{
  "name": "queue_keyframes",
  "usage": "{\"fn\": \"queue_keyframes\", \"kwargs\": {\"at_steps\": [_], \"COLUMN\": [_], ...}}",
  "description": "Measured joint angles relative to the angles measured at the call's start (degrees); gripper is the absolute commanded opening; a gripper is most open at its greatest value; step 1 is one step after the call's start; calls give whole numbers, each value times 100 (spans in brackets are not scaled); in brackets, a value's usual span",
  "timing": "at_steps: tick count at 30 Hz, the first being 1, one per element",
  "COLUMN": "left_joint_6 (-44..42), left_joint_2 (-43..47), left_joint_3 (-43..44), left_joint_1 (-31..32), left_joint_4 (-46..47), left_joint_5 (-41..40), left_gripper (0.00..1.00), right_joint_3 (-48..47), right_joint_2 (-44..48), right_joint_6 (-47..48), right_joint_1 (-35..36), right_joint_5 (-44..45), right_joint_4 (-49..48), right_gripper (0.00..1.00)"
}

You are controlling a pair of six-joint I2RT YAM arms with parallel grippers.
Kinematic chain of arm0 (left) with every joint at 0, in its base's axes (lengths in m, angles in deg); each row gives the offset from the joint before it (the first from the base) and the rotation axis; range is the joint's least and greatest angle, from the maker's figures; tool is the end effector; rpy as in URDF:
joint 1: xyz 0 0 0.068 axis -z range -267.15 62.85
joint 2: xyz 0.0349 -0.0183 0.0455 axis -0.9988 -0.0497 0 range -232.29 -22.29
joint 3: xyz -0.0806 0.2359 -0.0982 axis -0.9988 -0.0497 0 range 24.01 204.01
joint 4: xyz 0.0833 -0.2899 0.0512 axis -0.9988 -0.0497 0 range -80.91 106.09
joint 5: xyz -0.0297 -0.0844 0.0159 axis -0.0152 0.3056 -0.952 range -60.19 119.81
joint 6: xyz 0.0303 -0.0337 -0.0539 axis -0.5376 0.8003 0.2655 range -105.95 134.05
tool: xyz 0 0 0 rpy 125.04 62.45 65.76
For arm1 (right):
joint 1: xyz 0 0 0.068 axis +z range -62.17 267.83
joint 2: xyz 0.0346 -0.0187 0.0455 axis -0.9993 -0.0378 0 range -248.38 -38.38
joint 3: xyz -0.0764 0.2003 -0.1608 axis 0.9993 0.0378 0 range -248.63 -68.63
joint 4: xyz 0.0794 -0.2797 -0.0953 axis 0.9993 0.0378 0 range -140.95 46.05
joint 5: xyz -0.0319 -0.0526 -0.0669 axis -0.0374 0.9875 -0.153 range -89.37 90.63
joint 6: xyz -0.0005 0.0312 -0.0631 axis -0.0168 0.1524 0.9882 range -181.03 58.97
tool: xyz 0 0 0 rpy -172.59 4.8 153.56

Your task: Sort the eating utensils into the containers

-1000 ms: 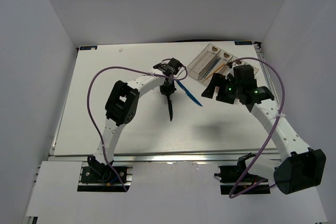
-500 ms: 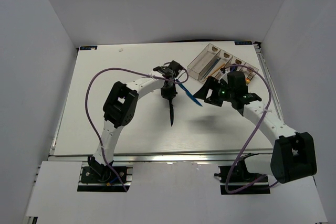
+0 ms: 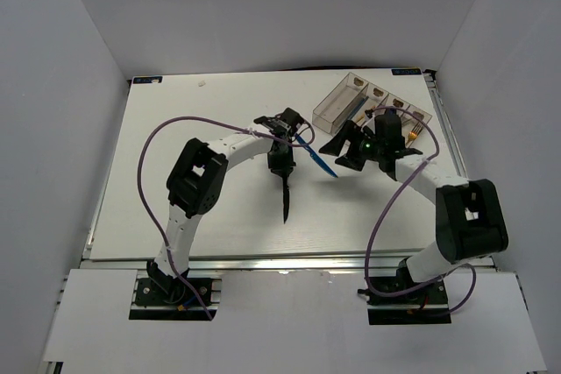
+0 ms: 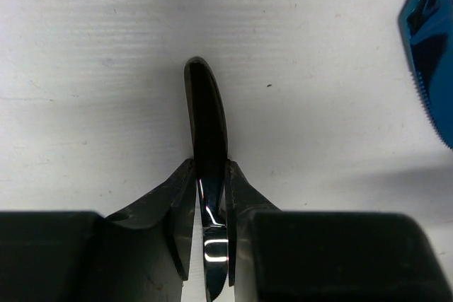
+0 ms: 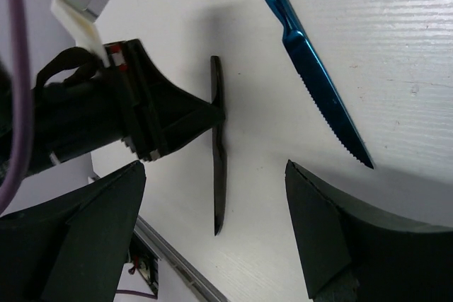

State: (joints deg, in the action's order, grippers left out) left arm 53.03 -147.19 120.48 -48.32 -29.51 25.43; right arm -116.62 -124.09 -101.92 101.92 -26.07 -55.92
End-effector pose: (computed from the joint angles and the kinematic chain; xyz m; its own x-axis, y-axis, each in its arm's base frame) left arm 0.3842 -0.3035 0.1133 -0.9652 -0.0282 -0.2599 0.0022 0.9933 -0.1159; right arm 0.3563 0.1161 0.1728 -0.7789 0.4074 -0.4767 -0.0980 0.6718 0.7343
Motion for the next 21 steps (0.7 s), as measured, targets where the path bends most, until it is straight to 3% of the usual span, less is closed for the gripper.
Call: {"fn": "queue_keyframes", "kwargs": {"at_steps": [10, 21], "left_joint_6": [-46, -85], "left_joint_2": [20, -9], "left_joint_3": [-11, 262], "left_joint_1": [42, 133], "left_joint_4": [-118, -568], "left_joint_5": [39, -293], "left_gripper": [0, 0], "right_joint_3": [-400, -494], "right_joint_2": [-979, -1054], "right_joint_6": [-52, -17], "right_joint_1": [258, 426], "right_joint_5": [-157, -140], "right_joint_4": [52, 214], "right_gripper": [83, 83]}}
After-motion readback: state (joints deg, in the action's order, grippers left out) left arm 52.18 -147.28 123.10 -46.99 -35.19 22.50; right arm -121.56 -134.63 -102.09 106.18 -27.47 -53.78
